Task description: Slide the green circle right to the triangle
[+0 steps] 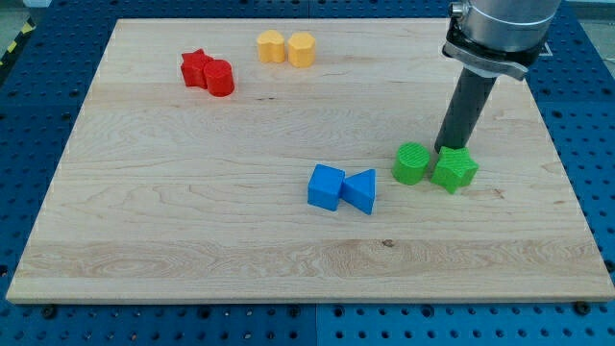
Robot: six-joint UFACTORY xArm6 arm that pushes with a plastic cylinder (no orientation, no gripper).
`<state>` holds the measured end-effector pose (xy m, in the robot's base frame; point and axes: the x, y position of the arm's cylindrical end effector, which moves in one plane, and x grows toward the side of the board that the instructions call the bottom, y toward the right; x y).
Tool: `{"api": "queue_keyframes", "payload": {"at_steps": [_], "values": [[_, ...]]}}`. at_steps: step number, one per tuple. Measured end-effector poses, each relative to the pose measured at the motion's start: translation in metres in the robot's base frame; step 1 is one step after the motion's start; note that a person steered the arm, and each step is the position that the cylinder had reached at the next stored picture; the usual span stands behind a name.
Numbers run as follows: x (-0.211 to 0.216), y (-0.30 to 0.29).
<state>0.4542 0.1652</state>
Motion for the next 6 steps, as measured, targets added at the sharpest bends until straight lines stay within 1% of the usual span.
{"api": "queue_keyframes", "payload": {"at_steps": [1,3,4,6], "values": [[0.003,0.0],[-0.008,-0.043],[-0.005,-0.054],[0.017,-0.054]]}}
